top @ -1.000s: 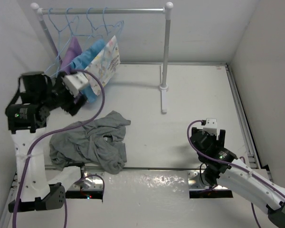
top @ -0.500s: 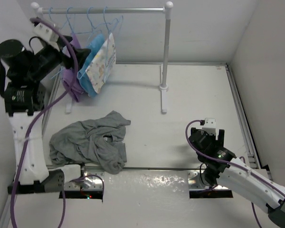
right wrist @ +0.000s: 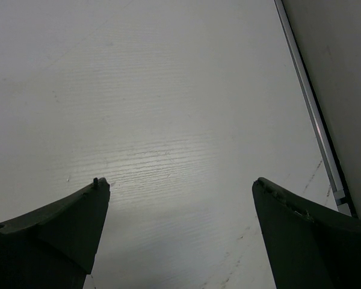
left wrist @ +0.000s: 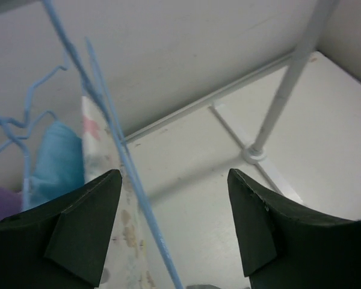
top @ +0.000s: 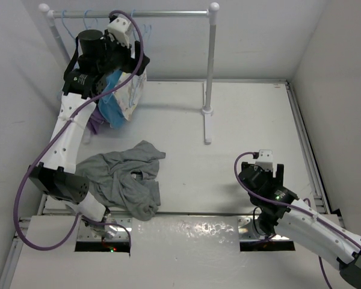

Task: Place the t-shirt on the hanger
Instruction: Pick up the hanger from the clothesline.

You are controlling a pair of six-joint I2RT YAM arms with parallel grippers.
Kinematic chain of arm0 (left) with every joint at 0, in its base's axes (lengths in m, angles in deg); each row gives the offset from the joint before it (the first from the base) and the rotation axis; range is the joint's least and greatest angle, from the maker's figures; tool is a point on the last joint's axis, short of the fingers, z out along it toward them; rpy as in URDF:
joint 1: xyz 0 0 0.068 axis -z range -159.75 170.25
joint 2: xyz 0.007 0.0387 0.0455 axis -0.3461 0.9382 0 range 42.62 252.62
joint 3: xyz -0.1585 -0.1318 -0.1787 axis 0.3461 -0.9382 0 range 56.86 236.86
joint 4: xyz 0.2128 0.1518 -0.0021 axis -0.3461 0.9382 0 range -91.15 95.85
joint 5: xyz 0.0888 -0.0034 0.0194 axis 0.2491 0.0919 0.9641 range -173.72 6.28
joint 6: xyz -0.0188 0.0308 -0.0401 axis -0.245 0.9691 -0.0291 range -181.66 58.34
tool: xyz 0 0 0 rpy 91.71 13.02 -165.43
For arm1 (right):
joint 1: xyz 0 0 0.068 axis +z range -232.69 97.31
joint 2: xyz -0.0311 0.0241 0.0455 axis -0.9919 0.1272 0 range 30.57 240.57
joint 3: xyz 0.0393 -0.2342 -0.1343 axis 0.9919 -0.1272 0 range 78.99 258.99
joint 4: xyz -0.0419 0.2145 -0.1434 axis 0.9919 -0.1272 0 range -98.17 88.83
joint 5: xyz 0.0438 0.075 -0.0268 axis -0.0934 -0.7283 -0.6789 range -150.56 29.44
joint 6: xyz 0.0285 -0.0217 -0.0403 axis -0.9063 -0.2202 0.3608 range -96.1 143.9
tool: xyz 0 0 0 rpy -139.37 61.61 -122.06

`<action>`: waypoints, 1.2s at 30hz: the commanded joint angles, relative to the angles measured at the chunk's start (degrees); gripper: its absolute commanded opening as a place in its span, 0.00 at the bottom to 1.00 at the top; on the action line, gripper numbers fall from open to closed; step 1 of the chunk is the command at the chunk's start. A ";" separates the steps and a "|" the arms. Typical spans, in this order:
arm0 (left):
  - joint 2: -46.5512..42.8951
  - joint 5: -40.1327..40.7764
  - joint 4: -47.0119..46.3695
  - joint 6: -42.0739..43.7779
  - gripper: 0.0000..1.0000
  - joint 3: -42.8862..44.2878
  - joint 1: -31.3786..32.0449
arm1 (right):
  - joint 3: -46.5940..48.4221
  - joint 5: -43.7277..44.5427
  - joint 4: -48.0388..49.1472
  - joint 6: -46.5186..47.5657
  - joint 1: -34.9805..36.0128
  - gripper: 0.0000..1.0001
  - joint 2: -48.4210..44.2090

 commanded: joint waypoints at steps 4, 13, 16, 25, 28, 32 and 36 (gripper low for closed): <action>2.37 11.84 -3.30 2.16 0.66 4.21 0.59 | 0.95 0.32 1.74 0.00 -0.20 0.99 -0.01; 5.63 10.61 -4.18 3.57 0.60 2.81 2.35 | 0.95 0.32 1.74 -0.08 -0.19 0.99 0.16; 7.03 13.06 -4.18 3.58 0.53 2.98 2.35 | 0.95 0.32 1.74 -0.08 -0.20 0.99 0.07; 8.18 15.62 -4.18 2.79 0.28 1.23 2.44 | 0.87 0.14 1.65 -0.08 -0.19 0.99 -0.10; 7.39 16.76 -4.62 2.17 0.06 0.61 2.36 | 0.87 0.14 1.74 -0.08 -0.19 0.99 -0.10; 5.20 16.94 -5.41 1.29 0.00 0.52 2.35 | 0.87 0.06 1.74 -0.08 -0.11 0.99 0.07; 2.91 17.03 -5.24 1.55 0.00 2.27 2.36 | 0.95 0.14 1.74 -0.08 -0.11 0.99 0.16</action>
